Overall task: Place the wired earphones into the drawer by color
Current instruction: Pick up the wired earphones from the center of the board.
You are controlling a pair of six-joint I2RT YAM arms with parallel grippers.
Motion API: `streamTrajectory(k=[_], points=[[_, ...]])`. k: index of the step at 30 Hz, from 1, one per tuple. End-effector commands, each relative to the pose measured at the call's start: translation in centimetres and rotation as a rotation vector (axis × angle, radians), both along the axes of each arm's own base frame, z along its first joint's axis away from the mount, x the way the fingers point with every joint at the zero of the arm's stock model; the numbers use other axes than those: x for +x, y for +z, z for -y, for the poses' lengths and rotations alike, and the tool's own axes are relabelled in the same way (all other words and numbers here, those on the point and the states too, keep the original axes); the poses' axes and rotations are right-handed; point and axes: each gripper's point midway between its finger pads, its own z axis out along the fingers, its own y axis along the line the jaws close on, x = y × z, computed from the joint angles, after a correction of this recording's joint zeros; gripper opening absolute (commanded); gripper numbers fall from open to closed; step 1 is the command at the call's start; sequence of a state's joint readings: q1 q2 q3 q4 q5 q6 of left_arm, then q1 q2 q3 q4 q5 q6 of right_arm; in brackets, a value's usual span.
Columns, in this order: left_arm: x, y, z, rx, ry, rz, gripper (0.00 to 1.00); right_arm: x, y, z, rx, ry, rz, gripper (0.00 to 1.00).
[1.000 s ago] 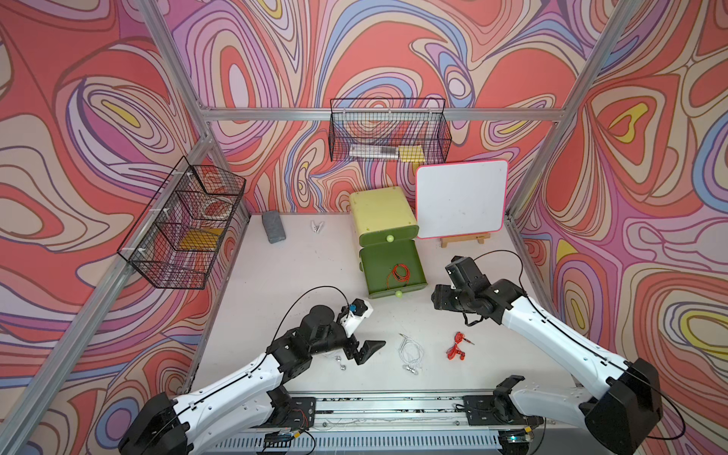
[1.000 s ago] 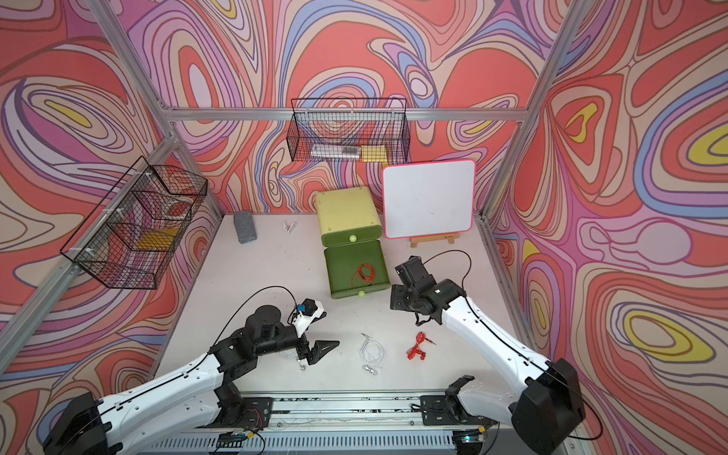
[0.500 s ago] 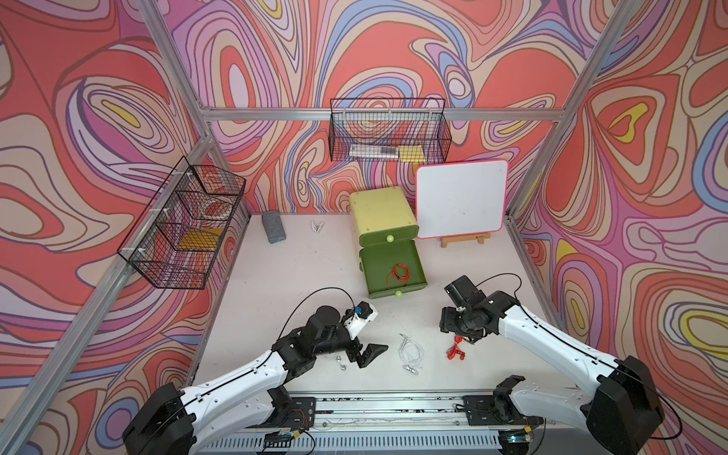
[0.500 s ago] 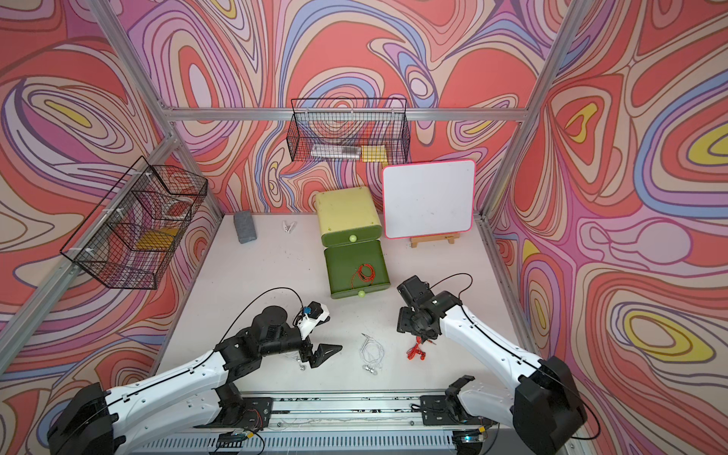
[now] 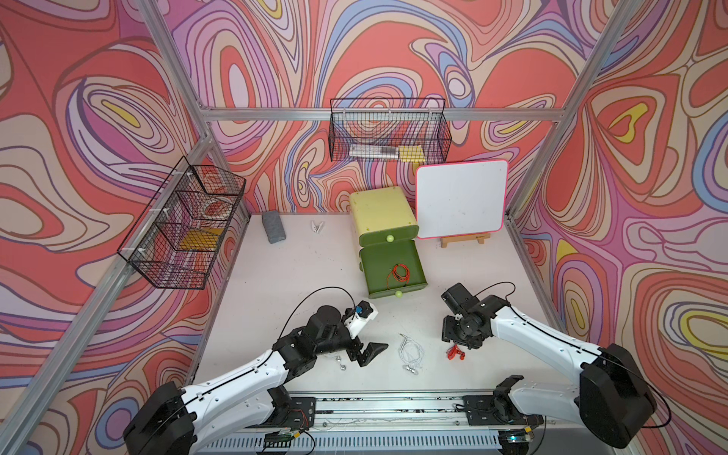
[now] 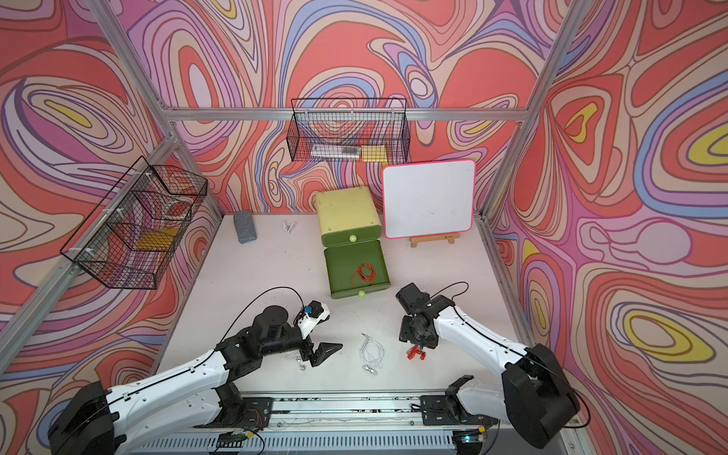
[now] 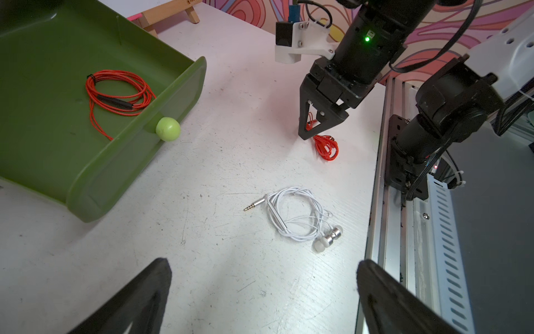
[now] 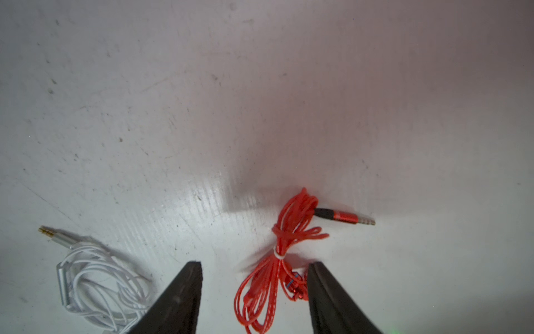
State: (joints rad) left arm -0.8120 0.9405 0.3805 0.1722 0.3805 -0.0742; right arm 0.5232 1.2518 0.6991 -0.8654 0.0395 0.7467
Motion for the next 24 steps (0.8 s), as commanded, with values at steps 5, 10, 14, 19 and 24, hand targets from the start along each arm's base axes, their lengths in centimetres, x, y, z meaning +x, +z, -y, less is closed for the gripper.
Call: streamTrajectory(k=[5,10,14,19,24], points=[[0.5,1.1,0.3,-0.008,0.004,0.037,0.99,-0.2,-1.1,0.0,0.0,-0.009,-0.018,0.55],[0.5,1.2,0.3,-0.009,0.005,0.037,0.99,-0.3,-1.6,0.0,-0.006,-0.004,-0.031,0.54],[0.5,1.2,0.3,-0.007,0.005,0.036,0.99,-0.5,-2.2,-0.1,-0.003,0.001,-0.047,0.51],[0.5,1.2,0.3,-0.008,0.006,0.039,0.99,-0.6,-2.4,-0.1,-0.008,0.006,-0.054,0.47],[0.5,1.2,0.3,-0.009,0.007,0.037,0.99,-0.5,-2.4,-0.1,-0.006,0.005,-0.053,0.35]])
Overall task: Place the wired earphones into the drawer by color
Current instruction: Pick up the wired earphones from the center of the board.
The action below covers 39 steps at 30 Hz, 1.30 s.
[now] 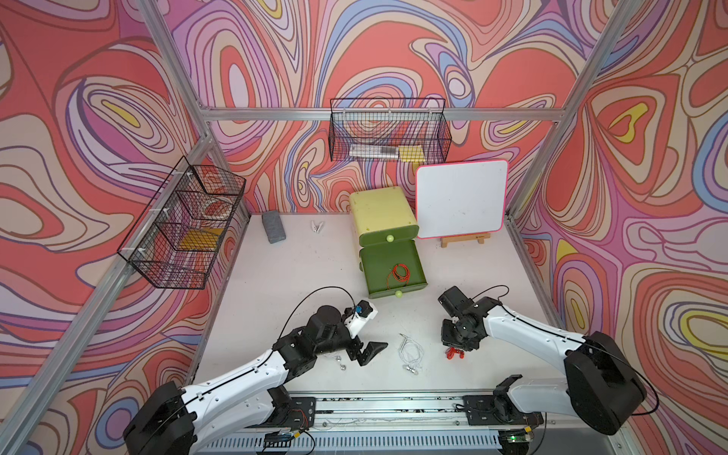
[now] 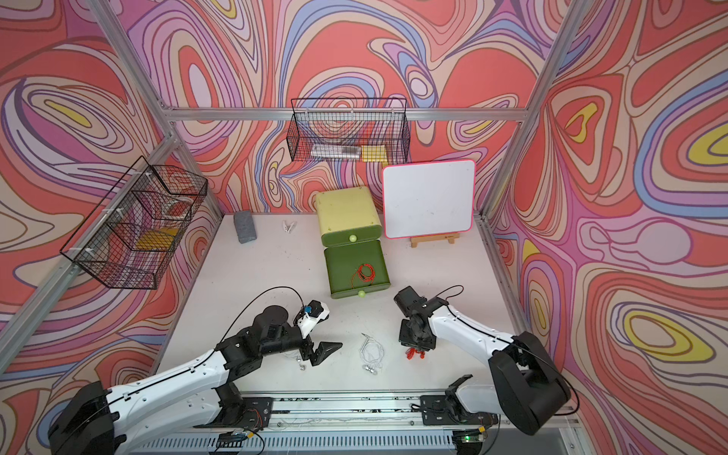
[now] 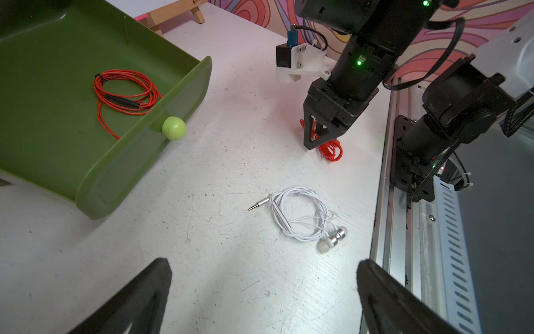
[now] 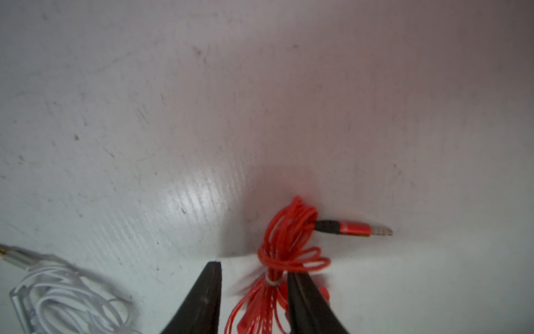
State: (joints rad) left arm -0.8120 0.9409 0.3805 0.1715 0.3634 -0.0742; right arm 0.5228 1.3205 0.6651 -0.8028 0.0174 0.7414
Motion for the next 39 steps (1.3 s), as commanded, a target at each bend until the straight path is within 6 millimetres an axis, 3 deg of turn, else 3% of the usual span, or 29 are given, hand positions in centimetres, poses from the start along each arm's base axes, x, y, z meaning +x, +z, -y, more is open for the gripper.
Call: streamTrajectory(k=[1,25,32,39], points=[[0.2,1.3,0.4,-0.016,-0.009,0.032,0.99,-0.2,-0.4,0.2,-0.007,-0.003,-0.008,0.32],[0.2,1.3,0.5,-0.016,-0.009,0.03,0.99,0.0,-0.1,0.1,-0.016,0.013,-0.015,0.0],[0.3,1.5,0.4,-0.02,-0.004,0.038,0.99,1.1,2.3,0.0,-0.02,0.017,0.036,0.0],[0.3,1.5,0.3,-0.017,0.002,0.04,0.99,2.6,6.6,-0.5,0.012,0.019,0.132,0.0]])
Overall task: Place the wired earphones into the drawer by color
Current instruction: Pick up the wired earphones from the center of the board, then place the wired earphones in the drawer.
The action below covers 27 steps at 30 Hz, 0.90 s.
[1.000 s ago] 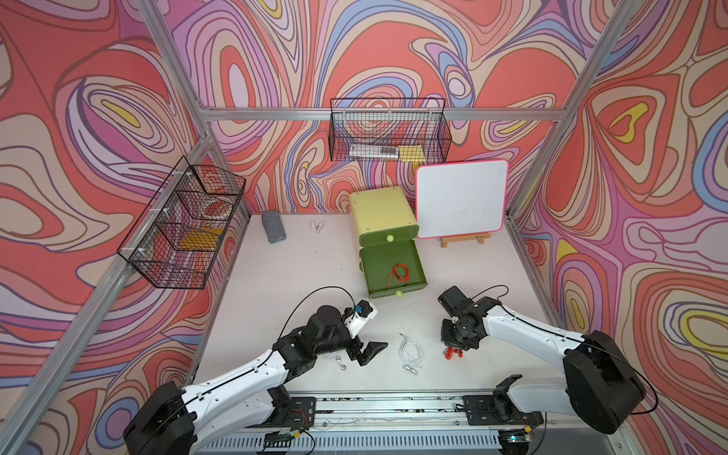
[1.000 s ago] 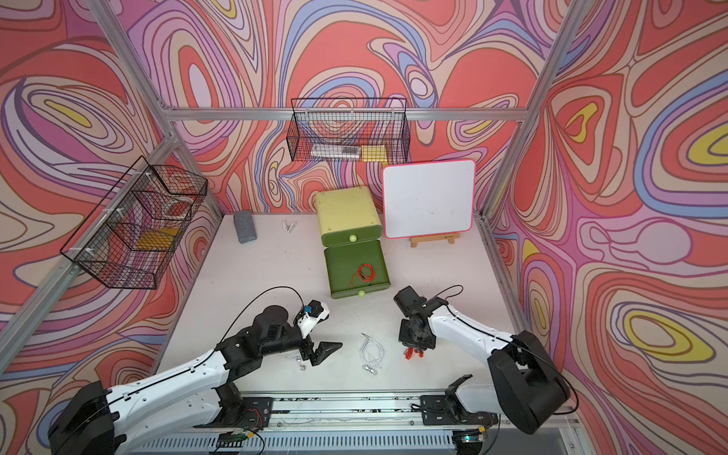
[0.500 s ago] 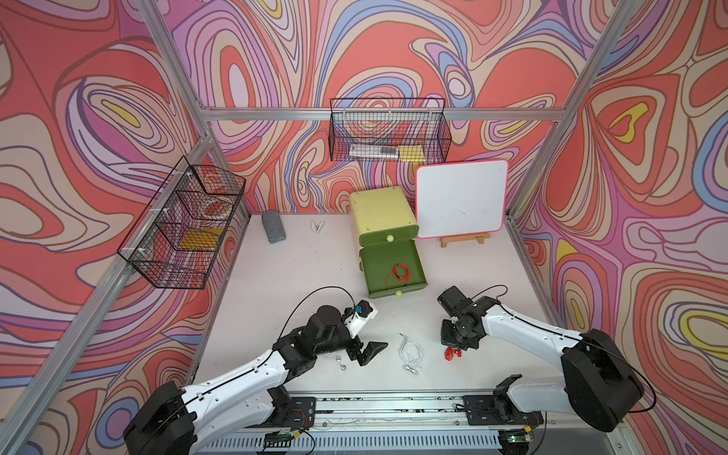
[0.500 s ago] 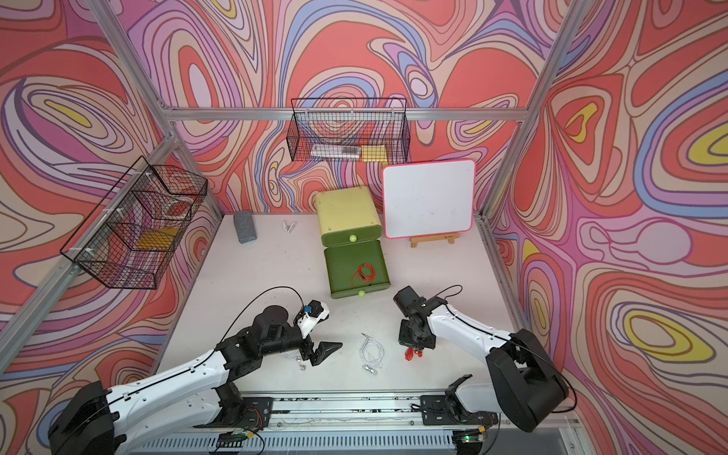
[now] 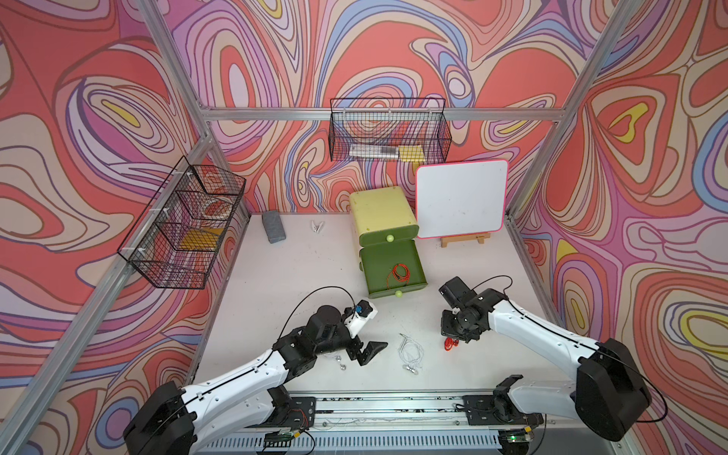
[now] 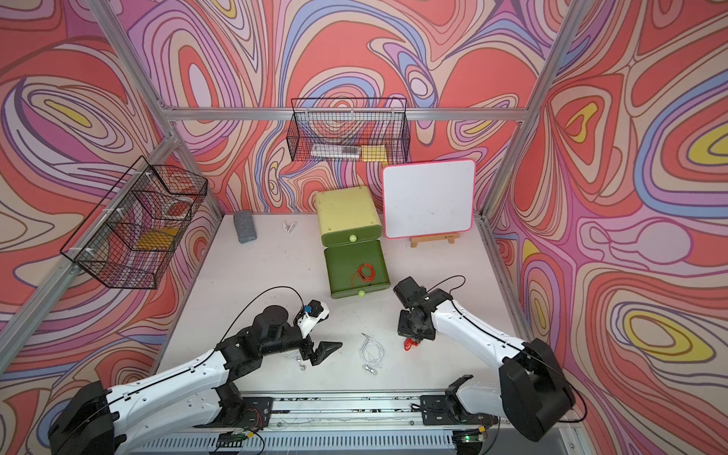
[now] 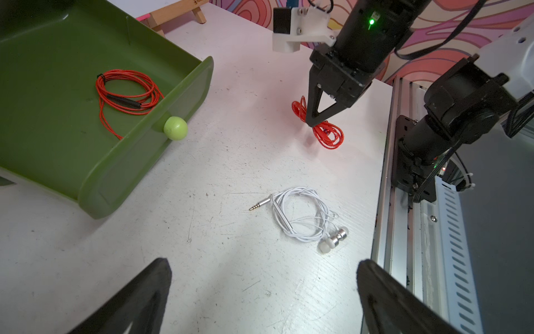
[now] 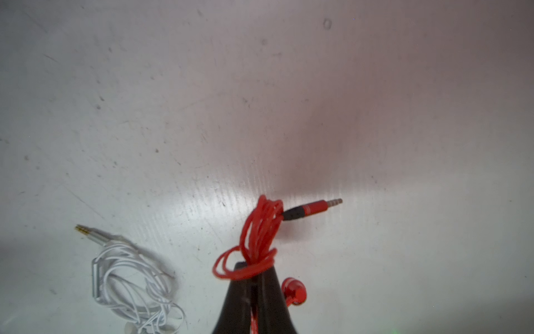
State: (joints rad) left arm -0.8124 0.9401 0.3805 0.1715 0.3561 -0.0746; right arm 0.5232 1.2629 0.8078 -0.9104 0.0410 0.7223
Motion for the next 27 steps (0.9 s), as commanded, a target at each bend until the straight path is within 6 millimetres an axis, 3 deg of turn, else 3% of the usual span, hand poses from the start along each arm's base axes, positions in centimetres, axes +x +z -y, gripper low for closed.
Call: streamTrajectory(k=[1,16,21,27], points=[[0.3,1.5,0.3,-0.019,-0.003,0.037,0.99,0.6,2.5,0.3,-0.008,0.003,0.054,0.0],[0.7,1.4,0.0,-0.009,0.028,0.044,0.99,5.4,11.5,-1.1,0.033,0.044,0.301,0.0],[1.0,1.4,-0.4,-0.003,0.05,0.055,0.99,7.8,13.3,-3.2,0.109,0.062,0.381,0.0],[1.1,1.5,-0.7,0.001,0.069,0.066,0.99,10.7,13.6,-6.4,0.214,0.091,0.424,0.0]])
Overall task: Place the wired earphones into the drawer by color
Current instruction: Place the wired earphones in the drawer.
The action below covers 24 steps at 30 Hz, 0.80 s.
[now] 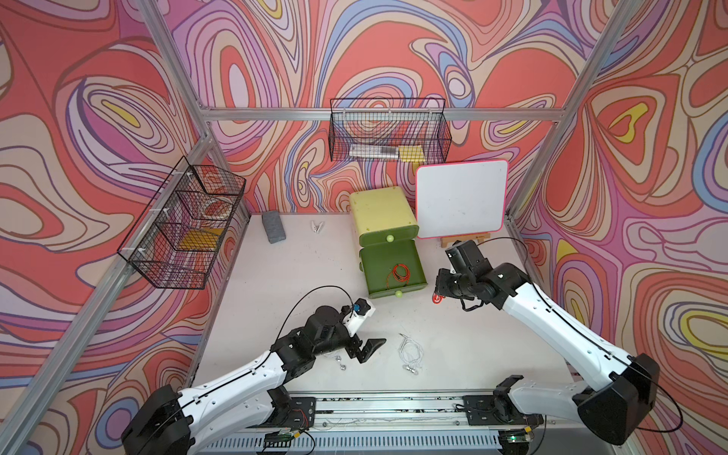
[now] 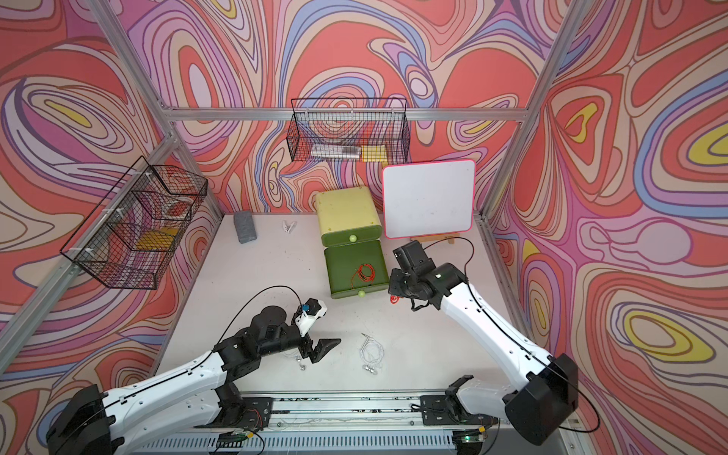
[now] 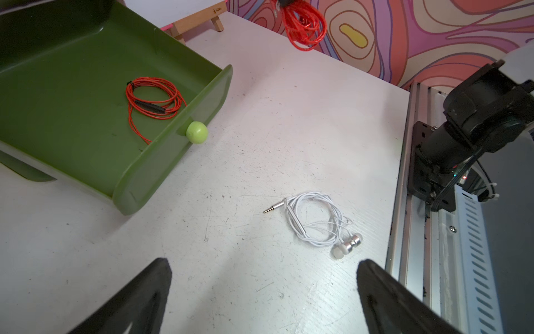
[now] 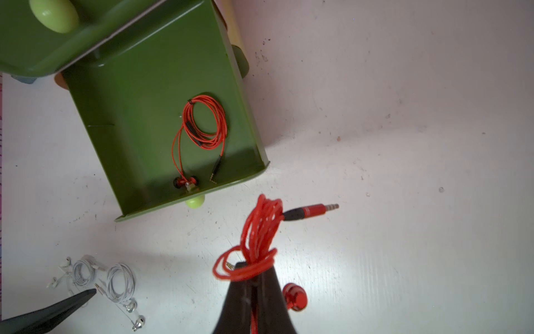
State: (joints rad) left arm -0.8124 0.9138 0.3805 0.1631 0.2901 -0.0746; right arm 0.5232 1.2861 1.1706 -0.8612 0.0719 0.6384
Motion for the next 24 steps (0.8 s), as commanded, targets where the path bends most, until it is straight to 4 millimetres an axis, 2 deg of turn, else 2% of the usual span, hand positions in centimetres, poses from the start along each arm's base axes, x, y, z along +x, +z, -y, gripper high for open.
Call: streamTrajectory(k=[1,7,11,16,24], points=[[0.3,1.0,0.0,-0.006,0.012,0.033,0.99,2.3,1.3,-2.4,0.084,0.041,0.067,0.0],[0.3,1.1,0.0,-0.007,0.013,0.033,0.99,4.9,2.2,-5.6,0.191,0.08,0.126,0.0],[0.3,1.1,-0.1,-0.007,0.014,0.034,0.99,6.3,2.2,-7.3,0.212,0.101,0.132,0.0],[0.3,1.2,-0.1,-0.01,0.018,0.039,0.99,8.1,1.3,-9.4,0.23,0.121,0.131,0.0],[0.6,1.4,-0.6,-0.012,0.046,0.054,0.99,10.6,-1.2,-12.3,0.225,0.137,0.111,0.0]])
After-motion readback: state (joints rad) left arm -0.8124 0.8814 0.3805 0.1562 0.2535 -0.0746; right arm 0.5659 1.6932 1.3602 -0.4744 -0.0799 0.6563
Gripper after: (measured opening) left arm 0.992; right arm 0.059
